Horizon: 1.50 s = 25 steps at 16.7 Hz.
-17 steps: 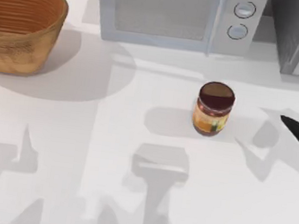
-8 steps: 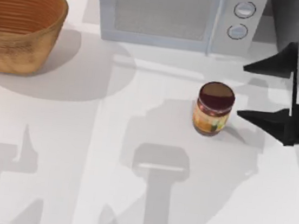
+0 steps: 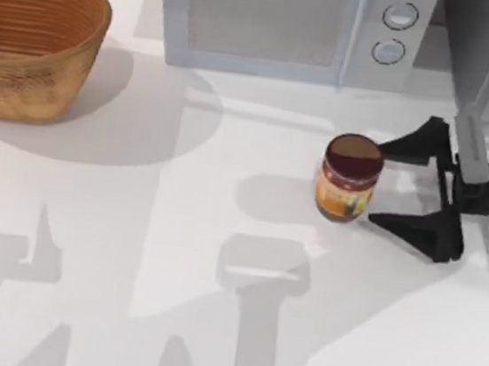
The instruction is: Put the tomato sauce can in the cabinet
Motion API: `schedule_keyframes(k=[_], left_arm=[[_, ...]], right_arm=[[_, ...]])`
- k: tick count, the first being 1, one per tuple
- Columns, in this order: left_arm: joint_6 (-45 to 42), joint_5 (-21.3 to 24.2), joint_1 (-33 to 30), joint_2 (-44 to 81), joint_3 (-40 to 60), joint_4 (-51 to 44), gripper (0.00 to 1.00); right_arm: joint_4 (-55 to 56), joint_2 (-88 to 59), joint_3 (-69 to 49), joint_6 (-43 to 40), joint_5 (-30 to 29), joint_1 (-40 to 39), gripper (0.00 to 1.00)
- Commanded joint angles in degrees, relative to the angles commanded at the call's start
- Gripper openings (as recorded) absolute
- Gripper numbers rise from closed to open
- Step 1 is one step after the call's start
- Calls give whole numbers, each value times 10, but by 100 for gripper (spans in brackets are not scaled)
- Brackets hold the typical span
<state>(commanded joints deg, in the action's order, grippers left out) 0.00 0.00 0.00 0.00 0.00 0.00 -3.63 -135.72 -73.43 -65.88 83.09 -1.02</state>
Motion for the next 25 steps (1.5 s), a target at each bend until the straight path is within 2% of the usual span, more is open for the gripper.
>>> schedule_keyframes(k=[7,10,13,21,25], left_arm=[[0,0,0,0,0,0,100],[0,0,0,0,0,0,100],[0,0,0,0,0,0,100],[0,0,0,0,0,0,100],[0,0,0,0,0,0,100]], right_arm=[[1,-8,-2,-2,3,-3,100],[39,-13,-1,29,2,-4,100],[126,-25,6,96,-1,-11,100],[433,-45,53,337,-37,-59,100],[502,-42,66,399,-56,-81,100]])
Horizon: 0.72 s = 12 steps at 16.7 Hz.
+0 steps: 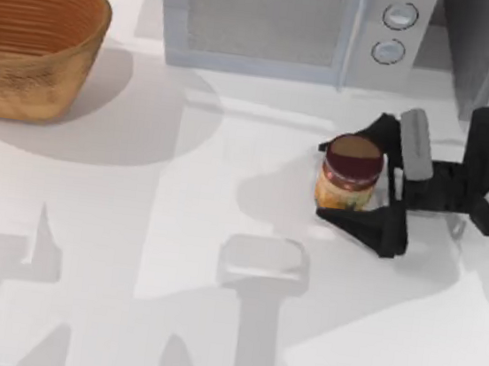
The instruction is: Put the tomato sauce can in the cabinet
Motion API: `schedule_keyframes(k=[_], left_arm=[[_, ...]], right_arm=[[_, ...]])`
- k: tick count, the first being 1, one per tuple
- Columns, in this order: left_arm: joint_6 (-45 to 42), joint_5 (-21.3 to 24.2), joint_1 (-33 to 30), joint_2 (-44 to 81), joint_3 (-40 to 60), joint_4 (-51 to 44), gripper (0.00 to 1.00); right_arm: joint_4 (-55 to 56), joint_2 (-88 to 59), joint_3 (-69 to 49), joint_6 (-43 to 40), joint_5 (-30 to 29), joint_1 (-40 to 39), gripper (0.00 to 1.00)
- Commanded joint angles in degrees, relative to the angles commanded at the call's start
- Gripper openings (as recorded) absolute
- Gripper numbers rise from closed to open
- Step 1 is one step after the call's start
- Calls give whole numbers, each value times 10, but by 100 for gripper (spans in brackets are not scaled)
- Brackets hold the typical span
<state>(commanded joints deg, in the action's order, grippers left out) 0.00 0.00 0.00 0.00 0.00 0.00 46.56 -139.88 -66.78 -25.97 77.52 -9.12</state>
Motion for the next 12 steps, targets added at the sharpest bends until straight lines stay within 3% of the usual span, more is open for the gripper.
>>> schedule_keyframes(k=[4,12], left_arm=[[0,0,0,0,0,0,100],[0,0,0,0,0,0,100]], right_arm=[[2,0,0,2,-1,-1,100],[2,0,0,2,-1,-1,40]])
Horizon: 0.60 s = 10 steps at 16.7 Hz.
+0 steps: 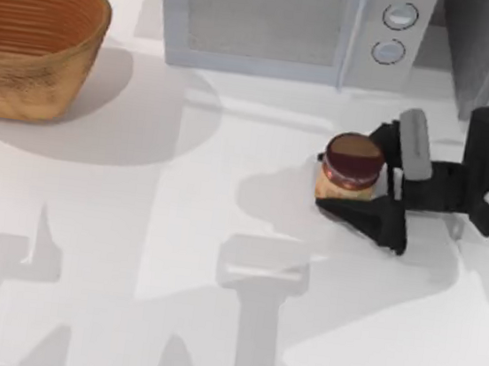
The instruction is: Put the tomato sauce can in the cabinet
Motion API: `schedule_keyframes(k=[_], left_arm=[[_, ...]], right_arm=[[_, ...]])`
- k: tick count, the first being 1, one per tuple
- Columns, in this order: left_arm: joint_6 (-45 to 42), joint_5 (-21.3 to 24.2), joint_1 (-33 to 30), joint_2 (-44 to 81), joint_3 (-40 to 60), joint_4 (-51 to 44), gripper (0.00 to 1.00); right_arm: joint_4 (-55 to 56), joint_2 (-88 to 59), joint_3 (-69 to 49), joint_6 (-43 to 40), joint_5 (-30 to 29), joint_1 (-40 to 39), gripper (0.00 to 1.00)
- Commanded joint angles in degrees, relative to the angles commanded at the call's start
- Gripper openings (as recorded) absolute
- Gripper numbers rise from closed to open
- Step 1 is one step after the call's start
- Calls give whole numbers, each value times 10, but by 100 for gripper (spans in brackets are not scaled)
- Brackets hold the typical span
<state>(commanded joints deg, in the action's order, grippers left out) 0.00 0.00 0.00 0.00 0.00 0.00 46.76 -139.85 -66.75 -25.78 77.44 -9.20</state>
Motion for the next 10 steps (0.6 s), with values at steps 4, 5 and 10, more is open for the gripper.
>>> schedule_keyframes(k=[4,5,10], left_arm=[[0,0,0,0,0,0,100],[0,0,0,0,0,0,100],[0,0,0,0,0,0,100]], right_arm=[[0,0,0,0,0,0,10],[0,0,0,0,0,0,2],[0,0,0,0,0,0,0]])
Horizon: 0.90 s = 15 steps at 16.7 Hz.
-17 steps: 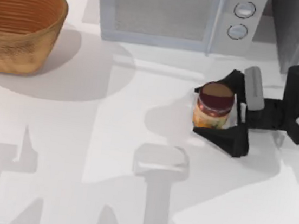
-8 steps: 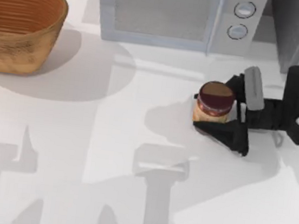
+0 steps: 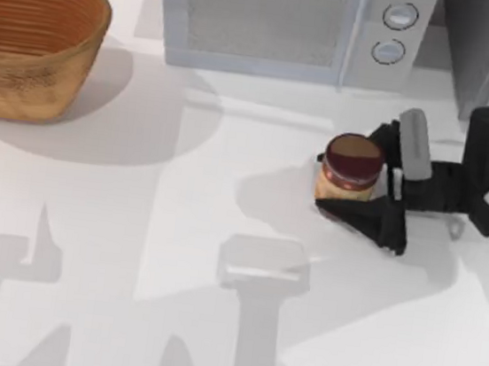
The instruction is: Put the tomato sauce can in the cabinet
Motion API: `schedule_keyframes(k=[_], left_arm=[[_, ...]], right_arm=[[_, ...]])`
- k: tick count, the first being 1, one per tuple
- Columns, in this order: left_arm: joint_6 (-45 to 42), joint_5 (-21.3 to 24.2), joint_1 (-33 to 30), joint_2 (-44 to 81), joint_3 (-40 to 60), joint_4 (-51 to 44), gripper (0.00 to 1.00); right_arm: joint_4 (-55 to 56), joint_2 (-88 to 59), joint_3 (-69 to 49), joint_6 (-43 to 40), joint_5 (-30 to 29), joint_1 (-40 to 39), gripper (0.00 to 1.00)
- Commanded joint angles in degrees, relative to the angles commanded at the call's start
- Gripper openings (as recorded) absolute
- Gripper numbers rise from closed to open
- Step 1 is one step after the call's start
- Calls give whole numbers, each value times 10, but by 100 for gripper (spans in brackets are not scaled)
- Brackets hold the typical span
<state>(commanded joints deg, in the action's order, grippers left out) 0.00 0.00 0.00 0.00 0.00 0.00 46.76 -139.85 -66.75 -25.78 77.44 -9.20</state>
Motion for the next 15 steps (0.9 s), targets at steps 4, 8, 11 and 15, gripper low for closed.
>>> schedule_keyframes(k=[4,8,11,15], left_arm=[[0,0,0,0,0,0,100],[0,0,0,0,0,0,100],[0,0,0,0,0,0,100],[0,0,0,0,0,0,100]], right_arm=[[0,0,0,1,0,2,0],[-36,37,-7,-1,-2,3,0],[-113,104,-17,0,2,3,0],[-222,195,-29,4,6,-1,0]])
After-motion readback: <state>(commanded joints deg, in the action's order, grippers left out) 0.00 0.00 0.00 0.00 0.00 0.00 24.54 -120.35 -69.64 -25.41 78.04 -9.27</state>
